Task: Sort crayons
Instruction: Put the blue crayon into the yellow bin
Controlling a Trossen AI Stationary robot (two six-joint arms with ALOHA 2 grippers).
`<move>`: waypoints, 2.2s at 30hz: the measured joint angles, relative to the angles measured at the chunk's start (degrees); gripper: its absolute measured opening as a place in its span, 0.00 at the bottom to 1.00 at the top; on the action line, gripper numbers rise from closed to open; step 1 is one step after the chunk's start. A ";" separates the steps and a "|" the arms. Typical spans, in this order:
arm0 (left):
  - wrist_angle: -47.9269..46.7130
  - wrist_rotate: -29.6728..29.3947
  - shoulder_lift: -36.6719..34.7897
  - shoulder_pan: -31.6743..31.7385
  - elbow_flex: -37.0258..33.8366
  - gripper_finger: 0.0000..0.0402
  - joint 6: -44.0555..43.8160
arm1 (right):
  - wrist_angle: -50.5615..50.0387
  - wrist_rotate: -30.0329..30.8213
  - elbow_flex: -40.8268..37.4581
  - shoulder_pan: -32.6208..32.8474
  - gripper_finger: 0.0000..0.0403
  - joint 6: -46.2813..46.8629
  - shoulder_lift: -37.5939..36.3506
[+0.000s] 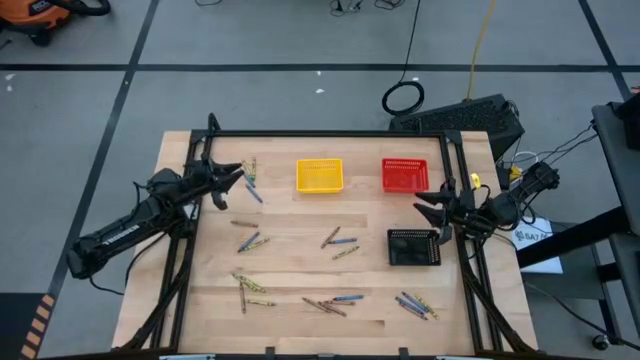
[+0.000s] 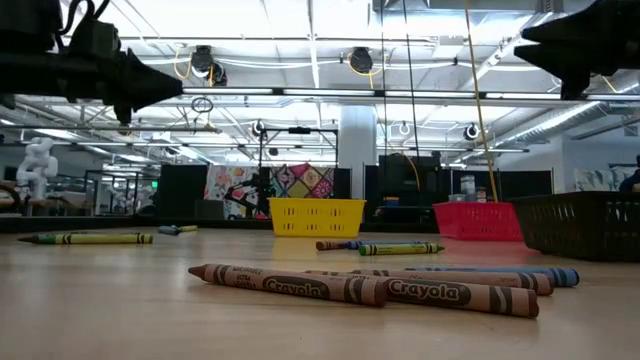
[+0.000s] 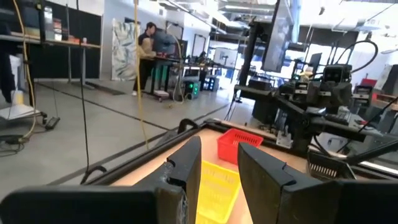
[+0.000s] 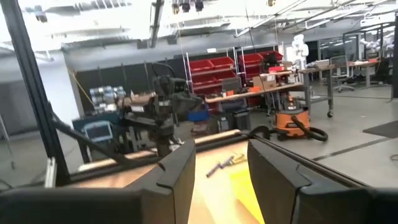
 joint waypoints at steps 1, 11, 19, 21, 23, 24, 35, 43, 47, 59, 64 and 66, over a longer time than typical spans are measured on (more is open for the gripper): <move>-0.64 0.04 0.17 0.00 0.41 0.27 0.00 | 1.97 0.00 0.00 0.00 0.33 -0.02 1.22; -4.67 0.16 10.62 0.00 8.16 0.27 0.03 | 16.15 -0.01 0.62 0.00 0.33 -1.12 13.15; -19.14 0.28 23.49 0.00 17.80 0.27 0.11 | 13.02 -0.01 12.86 -1.80 0.33 -5.32 24.07; -19.07 0.28 25.00 0.00 18.00 0.27 0.82 | 8.06 -0.04 17.29 -2.67 0.33 -6.12 27.70; -18.39 0.28 25.63 0.00 18.06 0.27 1.78 | 2.21 -0.04 21.96 -3.57 0.33 -6.56 31.38; -18.35 0.28 25.75 0.00 18.09 0.27 1.80 | -0.31 -0.07 24.05 -4.12 0.33 -6.64 33.19; -18.33 3.87 25.76 -0.02 18.09 0.27 1.68 | -16.34 -11.04 38.94 -11.79 0.33 2.02 46.39; -17.94 3.91 25.78 -0.02 18.09 0.27 1.69 | -23.31 -28.46 42.76 -22.53 0.33 8.58 52.90; -17.91 3.91 25.76 -0.02 18.09 0.27 1.77 | -23.72 -34.18 42.86 -27.28 0.33 11.76 56.90; -17.93 3.91 25.76 -0.01 18.09 0.27 1.95 | -23.55 -40.54 42.86 -30.75 0.33 12.87 70.72; -17.94 3.91 25.76 0.00 18.09 0.27 1.94 | -23.37 -43.86 42.84 -30.75 0.33 12.90 76.05; -17.94 3.83 25.76 0.00 18.09 0.27 1.93 | -22.87 -46.65 42.84 -30.75 0.33 12.92 78.12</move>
